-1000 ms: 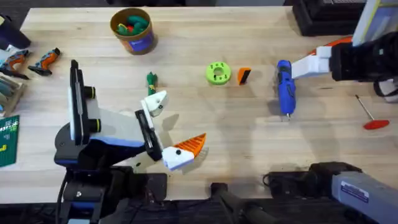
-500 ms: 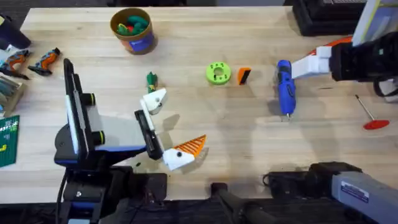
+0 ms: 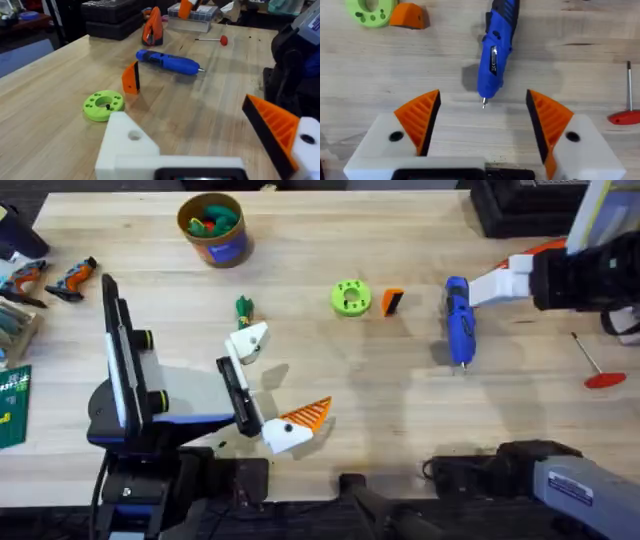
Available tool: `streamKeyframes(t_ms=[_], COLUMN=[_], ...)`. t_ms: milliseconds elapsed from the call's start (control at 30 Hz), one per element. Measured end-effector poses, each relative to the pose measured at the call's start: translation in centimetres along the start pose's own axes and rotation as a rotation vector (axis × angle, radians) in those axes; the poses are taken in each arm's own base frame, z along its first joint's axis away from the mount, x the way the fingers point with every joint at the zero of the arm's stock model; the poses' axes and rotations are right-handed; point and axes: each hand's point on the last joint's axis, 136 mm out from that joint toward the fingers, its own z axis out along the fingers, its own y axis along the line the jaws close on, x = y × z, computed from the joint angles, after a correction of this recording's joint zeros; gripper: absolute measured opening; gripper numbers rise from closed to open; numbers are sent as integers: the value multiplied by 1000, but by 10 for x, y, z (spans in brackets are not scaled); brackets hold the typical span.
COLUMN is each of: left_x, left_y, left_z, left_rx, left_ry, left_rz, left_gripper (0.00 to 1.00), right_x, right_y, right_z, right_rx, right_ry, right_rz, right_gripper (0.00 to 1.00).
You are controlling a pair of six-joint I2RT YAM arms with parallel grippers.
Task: Pick up the gripper from the table and insert it into the empty holder that is missing its gripper. Then pick up a screw, insert it into the mounting hole, and use the screwdriver to tighten it. Finally, clean up the table by picking up the vegetable and placing it into the bucket.
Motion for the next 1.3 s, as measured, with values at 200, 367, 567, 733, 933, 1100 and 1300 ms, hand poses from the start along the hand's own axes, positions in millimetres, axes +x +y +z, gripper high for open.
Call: streamKeyframes(t_ms=[200,367,567,733,933,1100,1300], left_x=[0,0,0,-1,-1,-1,-1], left_y=[0,4,10,12,12,13,13], left_z=[0,0,0,0,0,0,0], left_rx=[0,-20,-57,-69,-72,-72,-72], left_ry=[0,0,1,0,0,0,0], left_rz=[0,4,-27,-34,-40,-41,-41], left_gripper=[986,986,986,986,986,985,986], right_x=[0,0,0,0,0,0,0], right_y=[0,0,0,0,0,0,0], right_z=[0,0,0,0,0,0,0], right_rx=[0,0,0,0,0,0,0], right_ry=[0,0,0,0,0,0,0], right_rz=[0,0,0,0,0,0,0], right_gripper=[990,990,991,991,991,991,992])
